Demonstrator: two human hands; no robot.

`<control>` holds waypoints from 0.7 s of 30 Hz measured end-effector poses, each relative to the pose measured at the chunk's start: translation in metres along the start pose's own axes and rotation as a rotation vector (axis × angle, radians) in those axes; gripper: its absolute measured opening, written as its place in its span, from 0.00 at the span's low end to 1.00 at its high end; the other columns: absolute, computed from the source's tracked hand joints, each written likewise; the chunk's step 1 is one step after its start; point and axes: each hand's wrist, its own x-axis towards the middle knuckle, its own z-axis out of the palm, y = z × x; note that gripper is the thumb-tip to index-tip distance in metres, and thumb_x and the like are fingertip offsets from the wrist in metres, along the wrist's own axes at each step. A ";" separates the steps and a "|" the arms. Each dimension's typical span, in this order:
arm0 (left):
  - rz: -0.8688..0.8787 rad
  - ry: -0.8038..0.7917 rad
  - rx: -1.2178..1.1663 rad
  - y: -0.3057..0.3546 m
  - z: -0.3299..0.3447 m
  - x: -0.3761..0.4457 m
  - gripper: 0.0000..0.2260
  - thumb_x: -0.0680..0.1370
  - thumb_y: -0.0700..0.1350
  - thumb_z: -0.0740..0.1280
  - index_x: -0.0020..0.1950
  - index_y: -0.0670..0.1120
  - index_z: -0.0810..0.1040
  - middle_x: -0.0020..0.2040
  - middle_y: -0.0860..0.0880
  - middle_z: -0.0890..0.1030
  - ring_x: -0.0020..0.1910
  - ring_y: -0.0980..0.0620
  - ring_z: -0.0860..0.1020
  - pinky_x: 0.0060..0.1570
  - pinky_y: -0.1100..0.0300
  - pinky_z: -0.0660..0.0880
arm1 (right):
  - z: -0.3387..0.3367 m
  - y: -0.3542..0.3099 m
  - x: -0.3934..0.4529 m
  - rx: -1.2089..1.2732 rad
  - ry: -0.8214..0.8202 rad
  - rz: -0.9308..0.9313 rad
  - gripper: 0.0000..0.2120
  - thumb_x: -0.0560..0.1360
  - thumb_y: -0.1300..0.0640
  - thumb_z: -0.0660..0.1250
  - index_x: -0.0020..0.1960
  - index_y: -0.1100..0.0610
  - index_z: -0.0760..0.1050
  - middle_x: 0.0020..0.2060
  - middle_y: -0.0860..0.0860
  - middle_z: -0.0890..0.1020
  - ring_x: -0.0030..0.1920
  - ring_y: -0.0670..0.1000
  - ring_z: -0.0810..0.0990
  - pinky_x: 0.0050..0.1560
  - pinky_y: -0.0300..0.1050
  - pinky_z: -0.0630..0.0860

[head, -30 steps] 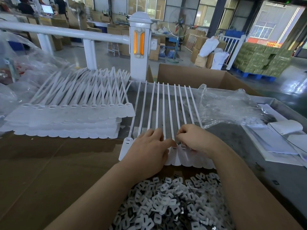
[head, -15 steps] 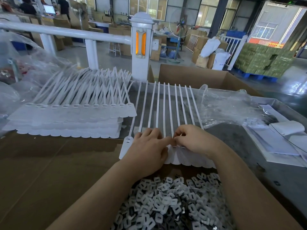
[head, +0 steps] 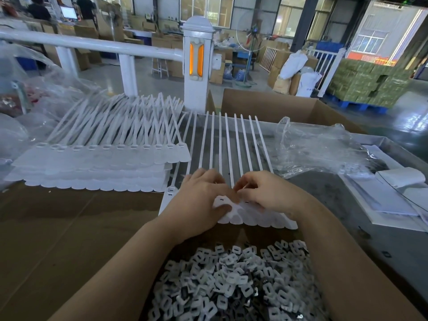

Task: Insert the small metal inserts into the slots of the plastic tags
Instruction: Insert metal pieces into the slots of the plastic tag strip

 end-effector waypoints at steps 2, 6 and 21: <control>0.027 -0.041 -0.169 0.005 -0.001 0.001 0.07 0.72 0.53 0.76 0.48 0.63 0.82 0.45 0.64 0.73 0.50 0.63 0.69 0.53 0.64 0.65 | 0.000 0.000 0.000 -0.005 0.008 0.002 0.04 0.80 0.55 0.66 0.50 0.47 0.79 0.41 0.46 0.83 0.31 0.39 0.78 0.34 0.35 0.73; 0.059 -0.174 -0.295 0.014 0.003 -0.002 0.08 0.69 0.55 0.78 0.46 0.61 0.84 0.43 0.66 0.76 0.50 0.66 0.70 0.48 0.70 0.62 | -0.001 0.001 0.001 -0.009 0.030 0.004 0.05 0.81 0.55 0.66 0.49 0.46 0.79 0.41 0.44 0.84 0.36 0.39 0.81 0.32 0.33 0.72; -0.001 -0.248 -0.399 0.027 0.007 -0.001 0.04 0.75 0.44 0.73 0.44 0.54 0.82 0.43 0.61 0.79 0.43 0.64 0.76 0.44 0.72 0.71 | -0.004 0.003 0.003 -0.003 0.035 -0.003 0.05 0.79 0.54 0.68 0.47 0.49 0.82 0.38 0.47 0.85 0.33 0.39 0.79 0.34 0.34 0.75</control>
